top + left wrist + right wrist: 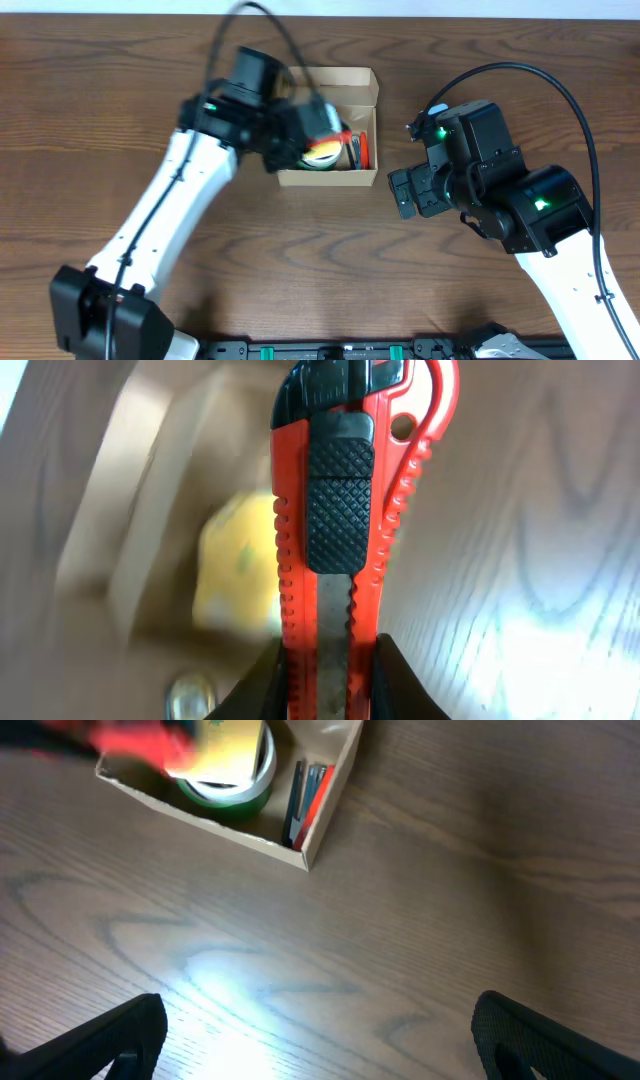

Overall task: Pack container
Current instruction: 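Lift the red box cutter with the left gripper and carry it into the box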

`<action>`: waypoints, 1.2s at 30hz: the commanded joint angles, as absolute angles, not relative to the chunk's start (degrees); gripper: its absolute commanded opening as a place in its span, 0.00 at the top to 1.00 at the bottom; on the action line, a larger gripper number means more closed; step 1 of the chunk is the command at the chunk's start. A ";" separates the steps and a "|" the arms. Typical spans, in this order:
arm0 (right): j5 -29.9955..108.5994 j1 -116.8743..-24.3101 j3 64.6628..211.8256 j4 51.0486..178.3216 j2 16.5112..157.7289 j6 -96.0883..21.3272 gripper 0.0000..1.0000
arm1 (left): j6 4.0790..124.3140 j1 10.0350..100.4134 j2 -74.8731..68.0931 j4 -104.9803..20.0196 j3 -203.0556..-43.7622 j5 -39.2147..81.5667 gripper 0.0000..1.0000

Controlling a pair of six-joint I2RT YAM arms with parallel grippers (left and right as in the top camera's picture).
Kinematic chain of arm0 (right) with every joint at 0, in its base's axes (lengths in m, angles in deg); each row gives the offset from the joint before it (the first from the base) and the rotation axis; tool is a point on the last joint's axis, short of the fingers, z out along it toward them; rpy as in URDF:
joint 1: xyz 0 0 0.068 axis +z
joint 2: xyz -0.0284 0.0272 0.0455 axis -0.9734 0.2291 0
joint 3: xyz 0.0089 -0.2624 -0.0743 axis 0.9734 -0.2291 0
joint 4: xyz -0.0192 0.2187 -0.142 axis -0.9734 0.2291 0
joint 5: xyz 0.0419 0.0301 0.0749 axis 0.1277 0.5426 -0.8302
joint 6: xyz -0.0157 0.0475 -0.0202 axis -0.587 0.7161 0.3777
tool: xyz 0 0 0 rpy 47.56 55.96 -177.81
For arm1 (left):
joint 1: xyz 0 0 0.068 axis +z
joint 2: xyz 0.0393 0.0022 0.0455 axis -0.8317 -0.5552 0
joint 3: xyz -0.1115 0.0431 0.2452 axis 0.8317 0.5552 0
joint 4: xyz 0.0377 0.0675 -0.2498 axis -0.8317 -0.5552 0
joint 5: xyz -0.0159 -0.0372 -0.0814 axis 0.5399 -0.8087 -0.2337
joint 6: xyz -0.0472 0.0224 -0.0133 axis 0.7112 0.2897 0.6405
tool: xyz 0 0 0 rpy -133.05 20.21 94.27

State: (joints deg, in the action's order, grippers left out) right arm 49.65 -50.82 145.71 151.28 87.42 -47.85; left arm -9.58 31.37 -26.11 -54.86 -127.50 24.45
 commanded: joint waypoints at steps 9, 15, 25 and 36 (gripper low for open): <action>49.67 -51.22 145.66 151.37 86.85 -48.59 0.01 | -26.52 24.20 -33.02 -48.68 -127.96 34.49 0.94; 49.67 -51.22 145.66 151.37 86.85 -48.59 0.01 | -26.24 24.37 -35.29 -49.31 -127.93 40.04 0.94; 49.67 -51.22 145.66 151.37 86.85 -48.59 0.01 | -22.28 24.59 -35.53 -50.27 -127.91 40.43 0.94; 49.67 -51.22 145.66 151.35 86.85 -48.59 0.01 | -18.22 24.59 -35.53 -50.18 -127.91 40.39 0.46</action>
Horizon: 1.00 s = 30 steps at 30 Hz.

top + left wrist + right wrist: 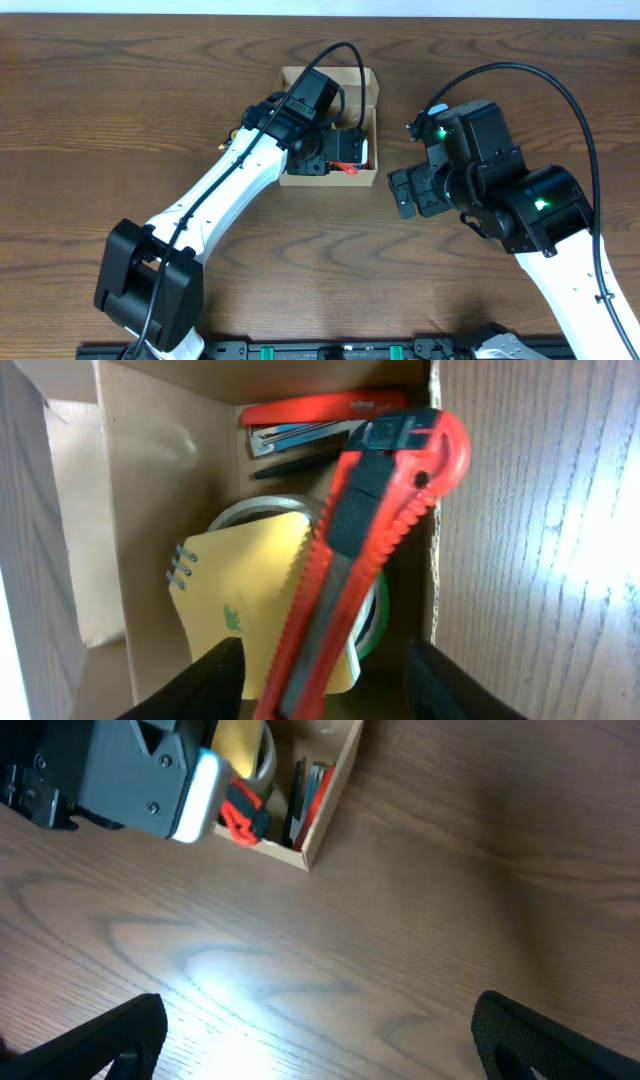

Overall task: Pack container
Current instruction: 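Lift the red box cutter with the left gripper and carry it into the box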

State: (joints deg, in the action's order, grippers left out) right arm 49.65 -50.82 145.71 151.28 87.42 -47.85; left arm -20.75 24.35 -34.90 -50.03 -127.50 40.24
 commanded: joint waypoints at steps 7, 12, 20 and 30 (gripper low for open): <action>49.67 -51.22 145.66 151.35 86.85 -48.59 0.01 | -18.06 24.59 -35.53 -50.18 -127.91 40.39 0.47; 49.67 -51.22 145.66 151.35 86.85 -48.59 0.01 | -14.96 24.59 -35.51 -50.45 -127.91 40.39 0.47; 49.67 -51.22 145.66 151.35 86.85 -48.59 0.01 | -14.26 24.59 -35.57 -50.64 -127.06 35.69 0.46; 49.67 -51.22 145.66 151.37 86.85 -48.59 0.01 | -14.24 24.59 -35.71 -44.31 -124.02 34.51 0.47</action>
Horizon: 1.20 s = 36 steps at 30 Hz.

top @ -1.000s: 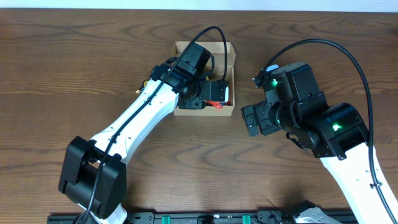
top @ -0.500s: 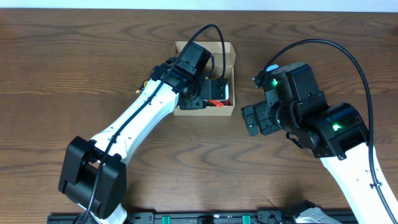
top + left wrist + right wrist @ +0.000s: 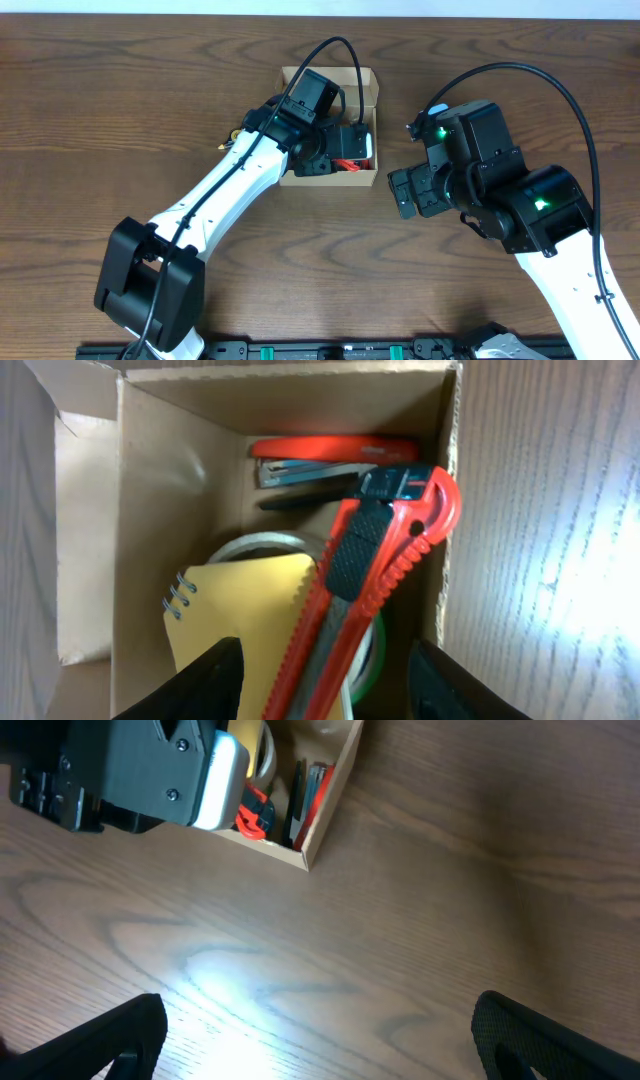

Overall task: Pack container
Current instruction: 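Lift the red box cutter with the left gripper and carry it into the box, then lower the box cutter beside the stapler and open the left gripper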

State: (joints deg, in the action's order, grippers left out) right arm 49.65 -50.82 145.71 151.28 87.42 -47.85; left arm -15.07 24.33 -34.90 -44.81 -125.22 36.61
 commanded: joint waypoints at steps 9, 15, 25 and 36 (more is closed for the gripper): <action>49.67 -51.22 145.66 151.35 86.85 -48.59 0.01 | -14.22 24.59 -38.26 -43.06 -123.45 32.65 0.47; 49.67 -51.22 145.66 151.35 86.85 -48.59 0.01 | -14.24 24.66 -38.96 -41.57 -123.45 32.65 0.57; 49.67 -51.22 145.66 151.35 86.85 -48.59 0.01 | -14.24 24.81 -40.12 -40.81 -123.45 32.67 0.77; 49.67 -51.22 145.66 151.35 86.85 -48.59 0.01 | -14.22 24.81 -39.64 -40.33 -124.57 32.96 0.85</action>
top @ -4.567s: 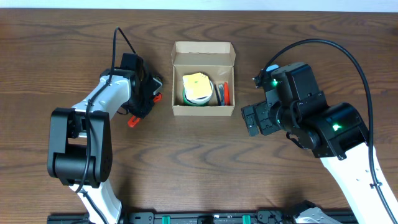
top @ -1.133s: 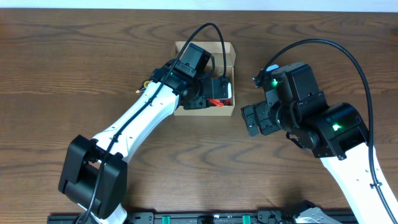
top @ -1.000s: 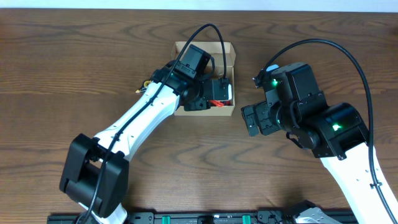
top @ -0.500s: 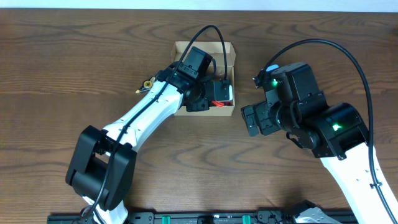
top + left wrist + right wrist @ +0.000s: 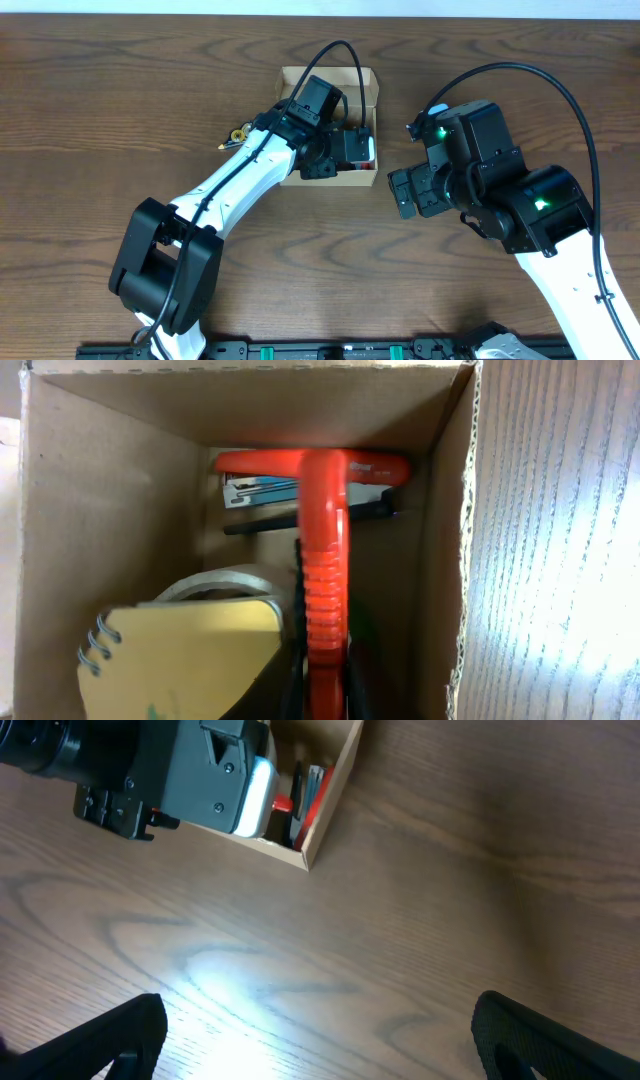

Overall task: Pack container
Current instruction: 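Lower the box cutter beside the stapler and open the left gripper, then withdraw the left gripper from the box toward the correction tape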

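Note:
An open cardboard box (image 5: 329,179) stands at the table's far middle. My left gripper (image 5: 348,152) reaches into it. In the left wrist view the left gripper (image 5: 323,695) is shut on a red utility knife (image 5: 323,560) held edge-on, pointing at the box's (image 5: 120,510) far end. Under it lie a yellow spiral notepad (image 5: 190,650), a tape roll (image 5: 215,585), a red and blue tool (image 5: 260,463) and a black pen (image 5: 260,526). My right gripper (image 5: 405,190) hangs open to the right of the box, with only bare wood between the right gripper (image 5: 320,1020) fingers.
A small yellowish object (image 5: 237,132) lies on the wooden table (image 5: 100,100) just left of the box. The left arm crosses the table from the front left. The box corner (image 5: 320,830) and left wrist body (image 5: 190,780) show ahead of my right gripper.
My left gripper was open above the box with the knife lying slanted on the notepad and tape. Now it is lower and shut on the knife, which stands on edge. The right arm is unchanged.
My left gripper held the red knife beside the box. It then stood open over the box with the knife lying across the notepad and tape, and stayed open a moment later. Now it is shut on the knife inside the box. The right gripper stayed open and still.

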`<action>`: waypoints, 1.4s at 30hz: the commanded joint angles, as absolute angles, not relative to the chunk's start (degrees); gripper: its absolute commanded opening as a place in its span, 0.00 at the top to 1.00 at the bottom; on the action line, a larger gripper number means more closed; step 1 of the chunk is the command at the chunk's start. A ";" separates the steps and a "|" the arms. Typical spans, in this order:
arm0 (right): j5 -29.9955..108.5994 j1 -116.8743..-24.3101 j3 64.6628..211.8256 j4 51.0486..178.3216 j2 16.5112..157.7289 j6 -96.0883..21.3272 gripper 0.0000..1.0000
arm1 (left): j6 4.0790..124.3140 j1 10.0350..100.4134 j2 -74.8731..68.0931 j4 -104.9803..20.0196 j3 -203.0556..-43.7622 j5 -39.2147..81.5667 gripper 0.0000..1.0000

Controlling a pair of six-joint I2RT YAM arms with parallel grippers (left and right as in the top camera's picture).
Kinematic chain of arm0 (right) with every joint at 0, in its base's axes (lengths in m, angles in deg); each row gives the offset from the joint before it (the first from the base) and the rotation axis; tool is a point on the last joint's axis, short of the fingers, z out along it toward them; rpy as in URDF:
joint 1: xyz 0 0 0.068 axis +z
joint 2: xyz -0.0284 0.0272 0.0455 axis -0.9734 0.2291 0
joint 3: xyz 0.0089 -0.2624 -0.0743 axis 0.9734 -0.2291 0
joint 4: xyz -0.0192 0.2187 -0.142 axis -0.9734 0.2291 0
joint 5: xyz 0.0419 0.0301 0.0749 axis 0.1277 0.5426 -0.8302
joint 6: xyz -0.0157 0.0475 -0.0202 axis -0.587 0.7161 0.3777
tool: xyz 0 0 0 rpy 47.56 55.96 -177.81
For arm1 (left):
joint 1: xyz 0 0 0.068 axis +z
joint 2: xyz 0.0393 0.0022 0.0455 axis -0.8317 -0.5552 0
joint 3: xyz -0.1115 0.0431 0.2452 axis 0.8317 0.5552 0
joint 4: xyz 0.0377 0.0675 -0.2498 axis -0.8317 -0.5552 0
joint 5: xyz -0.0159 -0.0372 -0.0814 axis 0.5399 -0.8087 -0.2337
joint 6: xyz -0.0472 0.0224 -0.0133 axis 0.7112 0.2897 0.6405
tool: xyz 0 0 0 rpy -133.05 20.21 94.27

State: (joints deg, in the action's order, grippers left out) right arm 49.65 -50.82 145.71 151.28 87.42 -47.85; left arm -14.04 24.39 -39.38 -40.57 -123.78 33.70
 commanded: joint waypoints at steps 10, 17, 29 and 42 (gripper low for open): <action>49.67 -51.22 145.66 151.37 86.85 -48.59 0.01 | -14.22 24.81 -36.54 -39.72 -126.43 39.89 0.94; 49.67 -51.19 145.66 151.35 86.85 -48.59 0.01 | -14.17 24.79 -34.55 -39.74 -126.71 39.86 0.94; 49.67 -51.19 145.66 151.35 86.85 -48.59 0.01 | -14.22 25.97 -33.19 -41.29 -126.75 36.32 0.94; 49.67 -51.19 145.66 151.37 86.85 -48.59 0.01 | -14.24 25.90 -33.21 -48.20 -126.73 27.32 0.94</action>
State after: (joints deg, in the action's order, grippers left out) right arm 49.65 -50.82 145.71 151.28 87.42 -47.85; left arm -14.04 25.79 -34.35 -48.04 -125.22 29.70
